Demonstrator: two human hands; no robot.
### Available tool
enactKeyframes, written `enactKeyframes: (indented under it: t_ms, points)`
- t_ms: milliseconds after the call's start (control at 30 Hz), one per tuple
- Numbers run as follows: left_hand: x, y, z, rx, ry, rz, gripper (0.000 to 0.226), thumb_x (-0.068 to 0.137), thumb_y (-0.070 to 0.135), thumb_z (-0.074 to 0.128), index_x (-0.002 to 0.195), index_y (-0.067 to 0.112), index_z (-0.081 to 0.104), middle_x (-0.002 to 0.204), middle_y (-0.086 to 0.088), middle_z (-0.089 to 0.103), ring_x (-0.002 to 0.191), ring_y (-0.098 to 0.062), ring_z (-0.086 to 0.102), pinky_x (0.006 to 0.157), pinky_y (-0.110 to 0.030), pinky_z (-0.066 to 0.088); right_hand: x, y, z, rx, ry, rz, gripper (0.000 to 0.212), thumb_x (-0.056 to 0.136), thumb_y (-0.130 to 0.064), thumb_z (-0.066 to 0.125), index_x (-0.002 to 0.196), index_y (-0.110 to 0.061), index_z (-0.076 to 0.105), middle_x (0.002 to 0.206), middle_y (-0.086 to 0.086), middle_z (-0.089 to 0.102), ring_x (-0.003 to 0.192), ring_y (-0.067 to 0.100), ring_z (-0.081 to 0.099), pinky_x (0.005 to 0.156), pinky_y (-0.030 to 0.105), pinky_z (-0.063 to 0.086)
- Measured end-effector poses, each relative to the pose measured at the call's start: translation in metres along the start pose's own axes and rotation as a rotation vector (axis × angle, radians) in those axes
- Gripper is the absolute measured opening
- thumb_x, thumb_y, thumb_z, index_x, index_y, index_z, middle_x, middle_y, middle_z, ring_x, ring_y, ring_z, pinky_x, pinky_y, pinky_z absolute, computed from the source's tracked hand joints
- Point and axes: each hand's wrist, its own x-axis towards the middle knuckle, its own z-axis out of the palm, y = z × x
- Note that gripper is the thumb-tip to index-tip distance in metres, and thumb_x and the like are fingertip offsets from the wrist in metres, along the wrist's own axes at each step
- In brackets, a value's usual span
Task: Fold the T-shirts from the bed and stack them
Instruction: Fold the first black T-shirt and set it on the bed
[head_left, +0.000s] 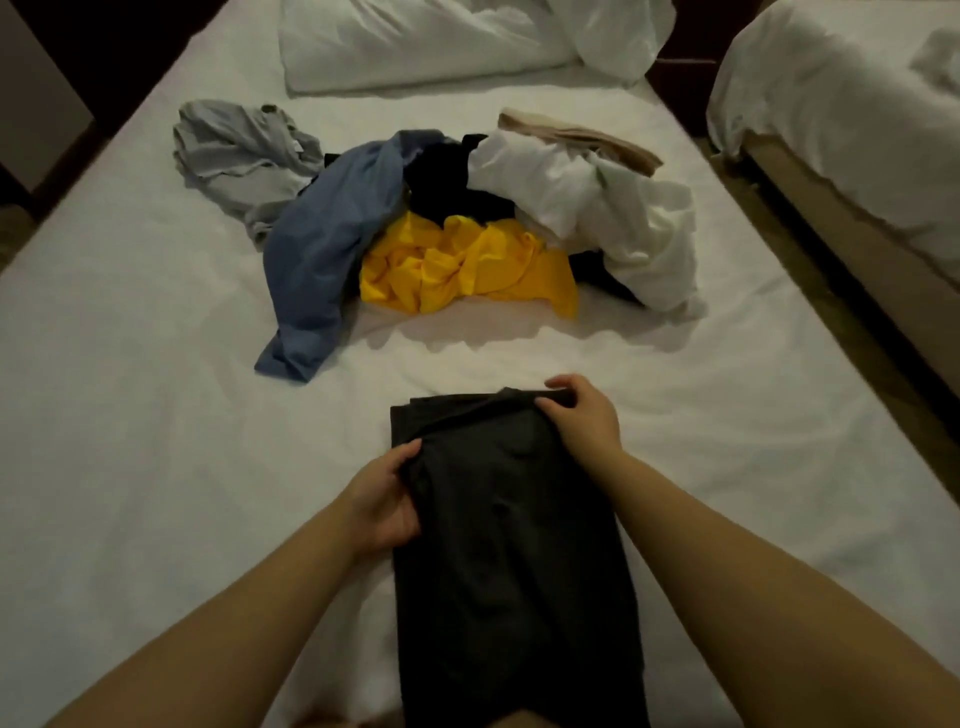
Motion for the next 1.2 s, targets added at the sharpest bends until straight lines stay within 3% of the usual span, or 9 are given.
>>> enactKeyframes:
  t_ms: [200,433,567,733,833,967,1067,1133,1200]
  points:
    - [0.012,-0.016,-0.021,-0.143,-0.166,0.087,0.045,0.082,0.038,0.047,0.102,0.007,0.073,0.112,-0.015,0.067,0.097,-0.027,0.067,0.077,-0.039,0.057,0.010,0.014,0.003,0.038,0.001,-0.028,0.024,0.085,-0.032,0.066,0.106,-0.030,0.055,0.095,-0.007,0.060,0.087,0.010,0.057,0.070,0.017,0.044]
    - [-0.010,-0.043,0.004,0.129,0.058,0.331,0.039,0.074,0.006,0.064,0.113,0.001,0.061,0.103,-0.011,0.071,0.090,-0.023,0.069,0.071,-0.029,0.057,-0.019,0.016,-0.017,0.270,-0.147,0.173,0.044,0.083,-0.023,0.069,0.121,-0.025,0.048,0.111,0.000,0.059,0.098,0.016,0.059,0.084,0.026,0.046]
    - [-0.009,-0.037,0.016,-0.173,-0.044,0.165,0.037,0.069,0.020,0.062,0.100,0.001,0.071,0.107,-0.015,0.069,0.093,-0.026,0.068,0.081,-0.038,0.056,-0.021,0.005,-0.015,0.222,0.062,0.127,0.027,0.088,-0.020,0.061,0.113,-0.023,0.052,0.113,0.003,0.061,0.094,0.016,0.057,0.080,0.027,0.046]
    - [-0.002,-0.045,0.007,-0.274,-0.115,0.093,0.065,0.073,0.039,0.065,0.125,0.001,0.056,0.125,-0.018,0.060,0.114,-0.031,0.058,0.090,-0.043,0.051,-0.015,0.007,-0.011,0.120,0.000,0.142,0.037,0.088,-0.026,0.061,0.122,-0.021,0.048,0.125,0.006,0.058,0.107,0.021,0.057,0.086,0.029,0.045]
    - [-0.003,-0.046,0.001,-0.158,-0.141,0.080,0.063,0.075,0.049,0.058,0.121,0.006,0.059,0.124,-0.013,0.062,0.114,-0.028,0.059,0.093,-0.040,0.050,-0.022,0.012,-0.019,0.250,-0.094,0.187,0.059,0.087,-0.032,0.063,0.138,-0.023,0.034,0.131,0.005,0.053,0.113,0.022,0.054,0.097,0.034,0.044]
    - [-0.020,-0.069,-0.011,0.009,-0.109,0.076,0.055,0.077,0.049,0.056,0.120,0.015,0.059,0.119,-0.005,0.066,0.105,-0.019,0.064,0.089,-0.033,0.050,-0.057,0.026,-0.039,0.348,-0.158,0.237,0.072,0.086,-0.034,0.063,0.145,-0.025,0.022,0.104,-0.008,0.058,0.109,0.020,0.054,0.094,0.034,0.042]
    - [-0.033,-0.095,-0.025,0.193,-0.034,0.115,0.087,0.063,0.047,0.076,0.138,0.028,0.037,0.131,0.003,0.057,0.110,-0.015,0.061,0.081,-0.029,0.054,-0.107,0.045,-0.047,0.302,-0.147,0.266,0.067,0.085,-0.024,0.066,0.142,-0.021,0.029,0.092,-0.003,0.060,0.089,0.016,0.060,0.084,0.033,0.048]
    - [-0.042,-0.110,-0.031,0.333,0.040,0.168,0.084,0.047,0.040,0.078,0.124,0.035,0.044,0.117,0.006,0.063,0.093,-0.014,0.068,0.070,-0.031,0.055,-0.144,0.058,-0.048,0.215,-0.154,0.262,0.063,0.082,-0.020,0.070,0.135,-0.022,0.036,0.088,0.001,0.061,0.082,0.013,0.061,0.079,0.028,0.050]
    - [-0.051,-0.121,-0.036,0.409,0.091,0.178,0.074,0.041,0.033,0.077,0.110,0.029,0.052,0.099,0.003,0.069,0.081,-0.016,0.070,0.070,-0.032,0.053,-0.178,0.068,-0.047,0.125,-0.193,0.265,0.064,0.080,-0.023,0.072,0.133,-0.027,0.036,0.105,0.000,0.063,0.095,0.015,0.062,0.085,0.030,0.051]
